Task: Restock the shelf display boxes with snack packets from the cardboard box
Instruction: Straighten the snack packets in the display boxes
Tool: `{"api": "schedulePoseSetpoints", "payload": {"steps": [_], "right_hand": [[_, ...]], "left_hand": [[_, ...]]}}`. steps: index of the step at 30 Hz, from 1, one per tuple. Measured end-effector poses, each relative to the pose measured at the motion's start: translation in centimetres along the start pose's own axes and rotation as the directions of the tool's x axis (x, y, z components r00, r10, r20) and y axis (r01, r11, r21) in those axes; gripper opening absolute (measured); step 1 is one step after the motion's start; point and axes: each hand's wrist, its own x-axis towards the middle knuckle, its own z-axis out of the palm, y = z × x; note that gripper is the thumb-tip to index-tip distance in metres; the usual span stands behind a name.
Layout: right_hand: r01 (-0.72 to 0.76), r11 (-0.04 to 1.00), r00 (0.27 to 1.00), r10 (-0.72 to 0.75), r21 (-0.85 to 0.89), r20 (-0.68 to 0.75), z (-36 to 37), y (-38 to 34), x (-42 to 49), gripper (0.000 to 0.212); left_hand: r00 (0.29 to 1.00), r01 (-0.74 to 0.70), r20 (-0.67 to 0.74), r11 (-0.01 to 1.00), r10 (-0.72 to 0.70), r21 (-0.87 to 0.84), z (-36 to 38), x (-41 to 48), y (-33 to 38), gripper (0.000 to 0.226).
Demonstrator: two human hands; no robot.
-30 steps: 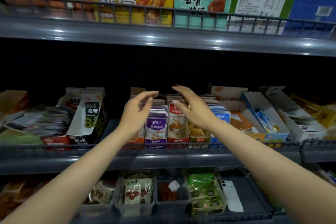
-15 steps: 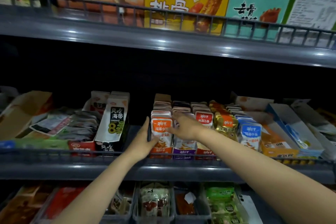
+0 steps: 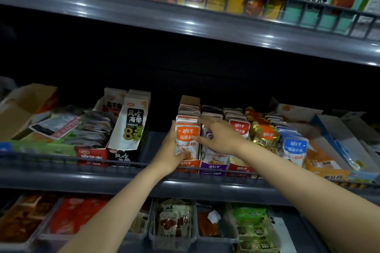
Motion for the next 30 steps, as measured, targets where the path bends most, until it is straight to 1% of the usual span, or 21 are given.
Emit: {"api": "schedulePoseSetpoints", "payload": {"steps": [2,4,5,7,9,11,12,14,16,18,23,25,27,30], "right_hand": [[-0.022,0.989,1.0,0.023,0.148,-0.007,-0.7,-0.2,0.7,0.068],[-0.066,0.954,0.996,0.046,0.292,0.072,-1.3,-0.5,1.6,0.063],[-0.101,0.945,0.99,0.064,0.312,0.128,-1.4,-0.6,2.1,0.061],[-0.145,0.951,0.97,0.082,0.274,0.227,-1.5,-0.9,2.9,0.058],[-0.137,0.969,0.964,0.083,0.203,0.254,-1.2,-1.2,3.4,0.059],[-0.123,0.978,0.968,0.081,0.17,0.236,-0.8,-1.2,3.8,0.069],[-0.129,0.975,0.969,0.085,0.181,0.232,-0.6,-1.2,4.0,0.073],[-0.161,0.963,0.964,0.107,0.215,0.243,-0.4,-1.0,4.3,0.08],[-0.169,0.965,0.959,0.114,0.202,0.259,-0.2,-0.7,4.7,0.091],[-0.151,0.975,0.954,0.102,0.16,0.282,-0.2,-0.9,5.1,0.096],[-0.043,0.999,0.937,0.03,0.032,0.348,0.1,-2.2,6.7,0.105],[0.014,0.999,0.941,0.004,-0.048,0.337,0.7,-2.6,6.8,0.113],[0.051,0.994,0.952,-0.02,-0.093,0.304,1.4,-2.6,6.7,0.115],[0.079,0.991,0.972,-0.054,-0.105,0.228,1.6,-2.1,6.5,0.103]], "left_hand": [[1.0,-0.007,0.017,1.0,0.007,-0.009,-0.1,0.2,0.1,0.091],[0.999,0.001,0.053,1.0,0.0,-0.011,-0.3,0.6,-0.2,0.107],[0.997,0.006,0.074,1.0,-0.006,-0.008,-0.5,0.9,-0.4,0.115],[0.993,0.026,0.112,1.0,-0.027,0.015,-0.7,1.3,-0.6,0.122],[0.992,0.009,0.124,1.0,-0.012,0.026,-0.6,1.7,-0.7,0.115],[0.992,-0.04,0.12,0.999,0.037,0.029,-0.5,1.9,-0.7,0.112],[0.993,-0.053,0.112,0.998,0.048,0.041,-0.5,2.1,-0.7,0.111],[0.993,-0.059,0.105,0.997,0.054,0.051,-0.6,2.1,-0.7,0.112],[0.993,-0.024,0.12,0.999,0.019,0.037,-0.7,2.0,-0.8,0.119],[0.989,0.011,0.149,0.999,-0.016,0.036,-0.8,1.9,-1.0,0.124],[0.981,0.06,0.185,0.998,-0.06,0.005,-0.6,1.7,-1.0,0.118],[0.979,0.067,0.193,0.998,-0.067,0.003,-0.6,1.7,-1.1,0.116],[0.976,0.08,0.206,0.997,-0.075,-0.015,-0.6,1.7,-1.2,0.116],[0.968,0.079,0.241,0.996,-0.069,-0.033,-0.7,1.6,-1.3,0.117]]}}
